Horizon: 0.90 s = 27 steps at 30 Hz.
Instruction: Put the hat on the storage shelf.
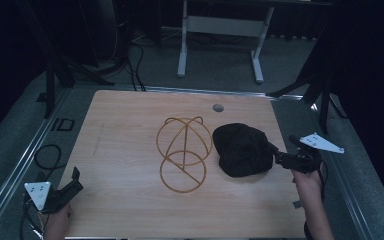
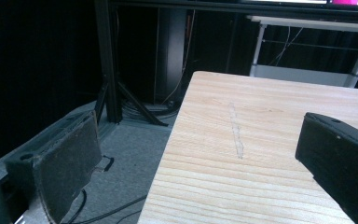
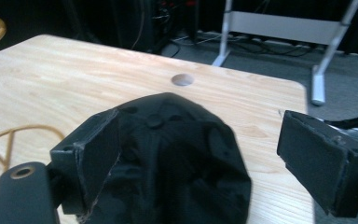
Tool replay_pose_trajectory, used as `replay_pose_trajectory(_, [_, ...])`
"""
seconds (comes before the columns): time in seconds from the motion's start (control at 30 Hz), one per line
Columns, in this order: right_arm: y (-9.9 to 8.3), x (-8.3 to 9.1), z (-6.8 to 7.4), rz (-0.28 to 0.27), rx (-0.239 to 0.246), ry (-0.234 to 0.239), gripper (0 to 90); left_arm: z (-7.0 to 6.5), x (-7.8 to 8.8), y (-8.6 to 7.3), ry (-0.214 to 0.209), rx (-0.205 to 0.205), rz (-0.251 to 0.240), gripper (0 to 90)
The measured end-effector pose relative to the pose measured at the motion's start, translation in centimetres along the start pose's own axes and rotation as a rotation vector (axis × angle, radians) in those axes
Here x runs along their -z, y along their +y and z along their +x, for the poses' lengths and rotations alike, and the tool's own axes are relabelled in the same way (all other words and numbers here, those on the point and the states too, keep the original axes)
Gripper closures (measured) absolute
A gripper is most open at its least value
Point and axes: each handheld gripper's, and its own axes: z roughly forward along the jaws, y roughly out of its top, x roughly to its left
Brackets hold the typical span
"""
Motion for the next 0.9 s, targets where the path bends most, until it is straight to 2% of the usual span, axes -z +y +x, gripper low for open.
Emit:
replay_pose_trajectory(0.03, [0.0,0.0,0.0,0.0,0.0,0.0,13.0,0.0,0.0,0.0,0.0,0.0,0.0,0.5])
replay_pose_trajectory(0.07, [0.1,-0.7,0.3,0.028,0.017,0.025,13.1,0.0,0.0,0.0,-0.001,0.002,0.0,0.5])
replay_pose_trajectory(0.13, [0.1,-1.3,0.6,0.054,0.029,0.041,13.1,0.0,0.0,0.0,-0.001,0.002,0.001,0.5])
replay_pose_trajectory(0.2, [-0.1,-1.9,0.9,0.06,0.052,0.056,13.3,0.0,0.0,0.0,-0.002,0.003,0.0,0.5])
replay_pose_trajectory(0.27, [-0.3,-2.7,1.0,0.098,0.055,0.068,13.7,0.0,0.0,0.0,-0.004,0.003,0.0,0.5])
replay_pose_trajectory(0.4, [-0.8,-4.0,1.3,0.14,0.057,0.086,15.8,0.0,0.0,0.0,-0.006,0.003,0.0,0.5])
replay_pose_trajectory(0.5, [-1.2,-4.8,1.3,0.161,0.047,0.091,20.4,0.0,0.0,0.0,-0.007,0.001,0.001,0.5])
replay_pose_trajectory(0.63, [-1.7,-5.9,1.6,0.204,0.061,0.053,30.0,0.0,0.0,0.0,-0.01,-0.002,0.0,0.5])
replay_pose_trajectory(0.73, [-2.3,-6.7,1.8,0.232,0.068,0.041,38.6,0.0,0.0,0.0,-0.017,-0.002,0.0,0.5])
replay_pose_trajectory(0.9, [-3.0,-7.4,2.1,0.265,0.054,0.024,54.2,0.0,0.0,0.0,-0.021,-0.003,0.001,0.5])
